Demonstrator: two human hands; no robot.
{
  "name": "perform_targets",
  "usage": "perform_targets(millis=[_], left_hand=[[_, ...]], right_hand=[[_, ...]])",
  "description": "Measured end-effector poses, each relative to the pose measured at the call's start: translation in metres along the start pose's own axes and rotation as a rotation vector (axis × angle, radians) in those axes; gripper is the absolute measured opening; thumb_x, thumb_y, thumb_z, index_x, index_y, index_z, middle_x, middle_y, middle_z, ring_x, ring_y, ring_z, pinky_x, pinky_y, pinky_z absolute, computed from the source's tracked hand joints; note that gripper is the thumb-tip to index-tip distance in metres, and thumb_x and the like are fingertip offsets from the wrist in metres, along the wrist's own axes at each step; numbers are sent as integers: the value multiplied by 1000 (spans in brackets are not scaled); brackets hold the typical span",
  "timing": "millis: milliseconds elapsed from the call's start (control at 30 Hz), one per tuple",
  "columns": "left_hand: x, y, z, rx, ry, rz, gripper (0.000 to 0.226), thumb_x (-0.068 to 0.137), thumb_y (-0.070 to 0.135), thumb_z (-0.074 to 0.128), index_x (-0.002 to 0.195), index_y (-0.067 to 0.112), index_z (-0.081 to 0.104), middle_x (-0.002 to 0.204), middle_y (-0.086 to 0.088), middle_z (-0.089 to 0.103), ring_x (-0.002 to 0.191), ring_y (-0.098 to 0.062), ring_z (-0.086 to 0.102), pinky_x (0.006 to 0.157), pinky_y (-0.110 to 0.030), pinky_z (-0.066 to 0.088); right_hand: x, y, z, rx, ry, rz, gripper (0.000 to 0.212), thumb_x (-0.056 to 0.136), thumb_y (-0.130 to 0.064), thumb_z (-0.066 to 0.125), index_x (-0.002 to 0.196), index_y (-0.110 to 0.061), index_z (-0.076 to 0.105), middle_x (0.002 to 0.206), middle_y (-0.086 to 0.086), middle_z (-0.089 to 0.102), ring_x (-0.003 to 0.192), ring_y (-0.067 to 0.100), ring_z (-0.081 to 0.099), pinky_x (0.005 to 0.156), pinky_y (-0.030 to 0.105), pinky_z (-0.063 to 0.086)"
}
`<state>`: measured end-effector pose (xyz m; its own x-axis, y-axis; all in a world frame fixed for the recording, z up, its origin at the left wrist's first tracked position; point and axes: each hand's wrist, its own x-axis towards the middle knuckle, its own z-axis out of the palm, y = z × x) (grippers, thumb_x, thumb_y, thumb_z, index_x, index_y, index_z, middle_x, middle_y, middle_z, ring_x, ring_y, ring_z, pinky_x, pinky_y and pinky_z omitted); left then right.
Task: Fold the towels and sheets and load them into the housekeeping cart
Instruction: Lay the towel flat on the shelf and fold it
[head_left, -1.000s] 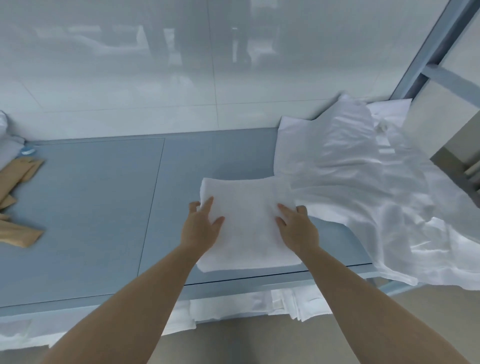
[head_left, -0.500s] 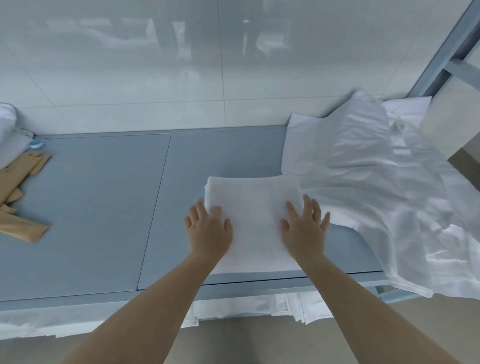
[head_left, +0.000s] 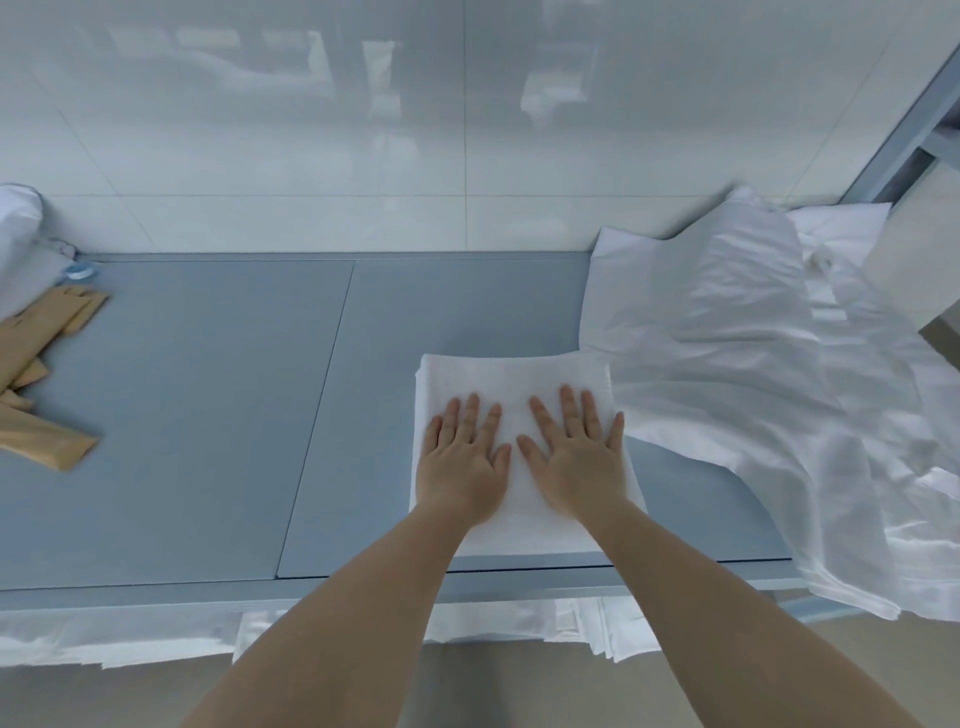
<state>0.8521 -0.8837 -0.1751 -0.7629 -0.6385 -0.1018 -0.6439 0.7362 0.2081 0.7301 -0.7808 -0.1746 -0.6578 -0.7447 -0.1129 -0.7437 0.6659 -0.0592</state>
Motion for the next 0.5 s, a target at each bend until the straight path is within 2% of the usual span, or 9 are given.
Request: perform_targets(millis=[200,500], left_hand=[[-24,-42,-7,-4,11,-17,58,99,51,13,151,38,-9,160,9,-18,145,-11,-21,118,-33,-15],[-62,-146,-25,13,26,-44,59,98,54,14,151,40,-8,159,11,-17,145,-9,-21,117,-31,-16]], right_hand=[[-19,-48,1,34,-23,-8,63,90,-65,2,146,-43,-17,158,-2,-24,144,22,-25,114,52,-17],[-37,-156,10,47,-68,-62,63,92,-64,1,144,-40,-24,155,-2,-31,143,23,-28,113,53,-18]])
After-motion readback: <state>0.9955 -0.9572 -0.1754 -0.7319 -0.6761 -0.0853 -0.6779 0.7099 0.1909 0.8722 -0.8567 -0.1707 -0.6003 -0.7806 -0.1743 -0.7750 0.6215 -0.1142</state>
